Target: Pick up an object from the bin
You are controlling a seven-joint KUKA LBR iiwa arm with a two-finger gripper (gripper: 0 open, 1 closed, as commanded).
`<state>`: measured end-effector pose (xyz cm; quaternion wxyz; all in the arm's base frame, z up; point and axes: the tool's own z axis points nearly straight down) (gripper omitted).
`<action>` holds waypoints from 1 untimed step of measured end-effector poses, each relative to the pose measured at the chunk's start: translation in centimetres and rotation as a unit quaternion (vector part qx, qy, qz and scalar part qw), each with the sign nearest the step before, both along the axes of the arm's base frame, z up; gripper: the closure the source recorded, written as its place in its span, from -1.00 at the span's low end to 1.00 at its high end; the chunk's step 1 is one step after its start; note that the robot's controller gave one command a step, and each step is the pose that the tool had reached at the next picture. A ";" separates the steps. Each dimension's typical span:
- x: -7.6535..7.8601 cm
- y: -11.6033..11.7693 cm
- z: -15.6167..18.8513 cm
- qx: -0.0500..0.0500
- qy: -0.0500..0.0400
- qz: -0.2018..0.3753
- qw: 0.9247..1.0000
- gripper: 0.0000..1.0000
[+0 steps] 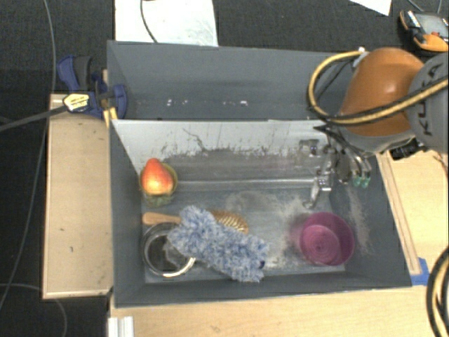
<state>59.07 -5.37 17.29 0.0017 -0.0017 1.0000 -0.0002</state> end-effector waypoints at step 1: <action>0.0 0.0 0.0 0.000 0.000 0.000 1.000 -1.00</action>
Offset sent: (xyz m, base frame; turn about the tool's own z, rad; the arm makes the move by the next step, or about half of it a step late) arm -0.0116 0.0120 -0.0378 0.1214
